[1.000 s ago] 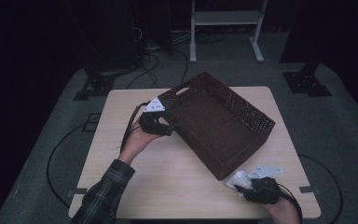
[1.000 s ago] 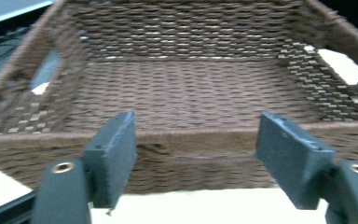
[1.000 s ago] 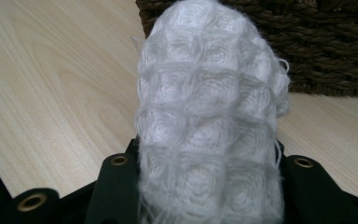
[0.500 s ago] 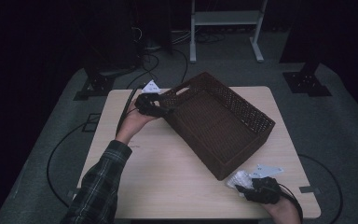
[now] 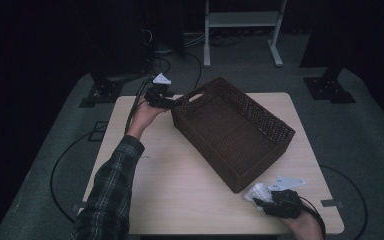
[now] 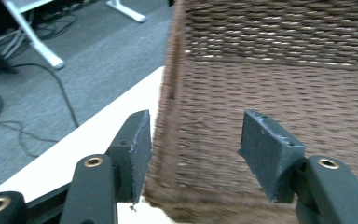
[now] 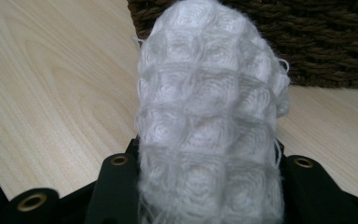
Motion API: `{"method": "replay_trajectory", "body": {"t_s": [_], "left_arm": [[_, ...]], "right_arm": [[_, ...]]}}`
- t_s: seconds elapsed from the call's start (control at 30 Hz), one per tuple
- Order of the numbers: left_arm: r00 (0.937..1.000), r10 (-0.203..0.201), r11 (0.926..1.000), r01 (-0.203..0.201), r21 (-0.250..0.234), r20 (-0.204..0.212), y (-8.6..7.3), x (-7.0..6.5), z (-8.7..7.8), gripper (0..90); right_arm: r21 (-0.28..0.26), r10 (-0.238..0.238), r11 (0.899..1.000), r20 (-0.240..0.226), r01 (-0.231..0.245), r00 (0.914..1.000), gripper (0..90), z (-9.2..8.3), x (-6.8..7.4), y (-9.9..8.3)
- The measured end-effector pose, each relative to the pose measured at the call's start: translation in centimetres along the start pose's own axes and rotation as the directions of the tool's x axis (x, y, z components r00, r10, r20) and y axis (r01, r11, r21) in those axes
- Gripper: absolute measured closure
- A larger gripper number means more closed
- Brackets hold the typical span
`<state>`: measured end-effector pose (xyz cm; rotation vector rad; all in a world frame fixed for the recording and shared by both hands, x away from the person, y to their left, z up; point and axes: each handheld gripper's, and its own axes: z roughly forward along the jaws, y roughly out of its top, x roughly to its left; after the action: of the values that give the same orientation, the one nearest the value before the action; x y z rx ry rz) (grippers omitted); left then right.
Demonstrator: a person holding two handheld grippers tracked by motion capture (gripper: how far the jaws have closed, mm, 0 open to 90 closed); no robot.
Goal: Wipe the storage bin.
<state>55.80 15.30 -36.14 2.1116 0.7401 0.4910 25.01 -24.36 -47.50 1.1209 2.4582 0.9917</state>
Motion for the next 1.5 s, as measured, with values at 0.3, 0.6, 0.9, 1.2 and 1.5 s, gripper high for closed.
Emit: {"method": "replay_trajectory", "body": {"t_s": [0.3, 0.6, 0.9, 1.2, 1.5], "left_arm": [[0.9990, -0.044, 0.9985, 0.045, 0.031, -0.005, -0.6, 2.0, 2.7, 56.7], [0.9994, -0.034, 0.9946, 0.034, 0.098, -0.003, -0.2, 1.8, 4.1, 80.8], [0.9987, -0.049, 0.9898, 0.046, 0.135, 0.015, -0.5, 1.8, 2.9, 83.0], [0.9937, -0.112, 0.9843, 0.111, 0.137, -0.005, -2.4, 1.9, 0.3, 83.3], [0.9879, -0.146, 0.9777, 0.152, 0.145, -0.053, -4.5, 1.6, -2.9, 83.1]], "right_arm": [[0.001, 0.003, 1.000, -0.001, -0.003, 1.0000, 55.6, 0.1, -0.1, -0.1], [-0.001, 0.003, 1.000, 0.002, -0.003, 1.0000, 55.6, 0.0, -0.2, -0.2], [-0.001, 0.008, 1.000, 0.004, -0.008, 1.0000, 55.6, -0.1, -0.2, -0.3], [-0.004, 0.000, 1.000, 0.004, 0.000, 1.0000, 55.6, -0.1, 0.0, -0.1], [-0.007, -0.008, 1.000, 0.009, 0.009, 0.9999, 55.6, -0.3, 0.0, 0.0]]}}
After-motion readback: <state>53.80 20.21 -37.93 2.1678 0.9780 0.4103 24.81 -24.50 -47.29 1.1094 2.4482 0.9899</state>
